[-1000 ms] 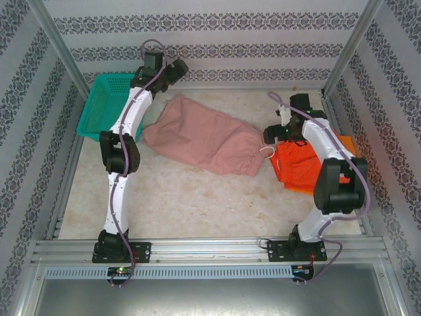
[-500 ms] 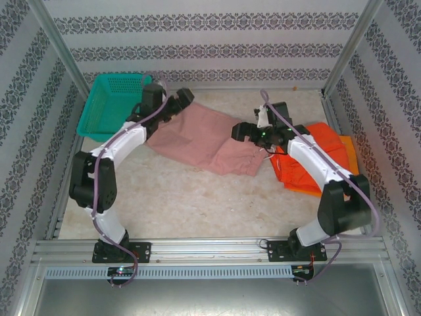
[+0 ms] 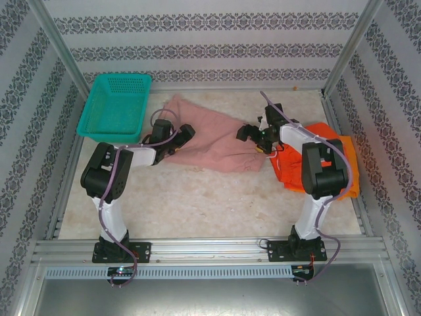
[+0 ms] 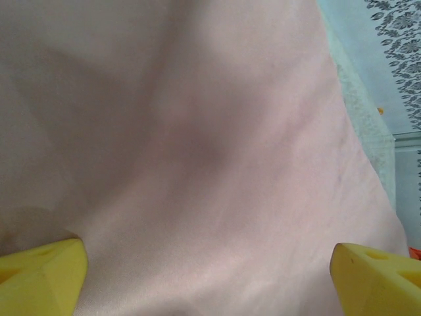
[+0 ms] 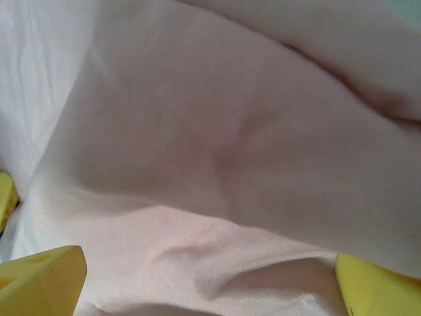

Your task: Fold and stack the shorts

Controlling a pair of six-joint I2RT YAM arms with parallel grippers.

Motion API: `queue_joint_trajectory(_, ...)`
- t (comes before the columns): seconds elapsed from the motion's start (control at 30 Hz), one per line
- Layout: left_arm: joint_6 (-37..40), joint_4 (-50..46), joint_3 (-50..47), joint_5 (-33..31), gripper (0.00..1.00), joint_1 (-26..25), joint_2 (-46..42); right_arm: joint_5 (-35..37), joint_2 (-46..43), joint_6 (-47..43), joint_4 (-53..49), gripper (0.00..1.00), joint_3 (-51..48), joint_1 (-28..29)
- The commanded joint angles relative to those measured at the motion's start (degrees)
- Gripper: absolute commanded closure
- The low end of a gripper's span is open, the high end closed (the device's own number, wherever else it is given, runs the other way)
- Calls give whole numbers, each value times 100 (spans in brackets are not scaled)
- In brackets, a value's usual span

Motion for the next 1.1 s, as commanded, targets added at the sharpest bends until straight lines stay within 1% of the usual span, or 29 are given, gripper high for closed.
queue_joint_trajectory(0.0,-252,393,-584,-291,5,-155,-273,-14,385,-283,-364,3,431,-95)
queue_joint_trajectory(0.1,-417,529,-1297,-670,5,-377,-732,14,656,-511,-654,2,789,-123)
queue_joint_trajectory(0.23,-679,355,-2336,-1241,6,-712,-1604,-156,843,-900,-1122,3,1154,-71)
queue_joint_trajectory(0.33,-929,157,-3153,-1615,6,-964,-2331,-188,773,-1313,-1459,3,1154,49)
queue_joint_trajectory(0.43,-1101,-209,-3768,-1865,4,-1004,-3239,-226,560,-1561,-1582,2,929,125)
queue_joint_trajectory(0.5,-957,-810,-3815,-2097,2,-996,-3995,-269,346,-1560,-1536,2,820,124)
queue_joint_trajectory(0.57,-605,-1684,-3513,-2367,0,-982,-4755,-527,4,-1447,-1357,2,720,132)
queue_joint_trajectory(0.67,-227,-2496,-3040,-2609,0,-889,-5465,-862,-499,-1112,-981,3,636,161)
queue_joint_trajectory(0.73,-100,-2733,-2862,-2632,0,-772,-5700,-1028,-747,-782,-638,3,519,198)
queue_joint_trajectory(0.8,-19,-2794,-2793,-2591,0,-643,-5747,-1223,-861,-530,-410,2,466,243)
queue_joint_trajectory(0.87,-8,-2655,-2835,-2454,0,-471,-5647,-1323,-856,-358,-257,2,466,301)
queue_joint_trajectory(0.97,-82,-2272,-3024,-2146,0,-215,-5407,-1282,-665,-349,-322,3,610,358)
queue_joint_trajectory(1.07,-81,-1964,-3227,-2093,0,-21,-5119,-1333,-367,-308,-292,3,738,337)
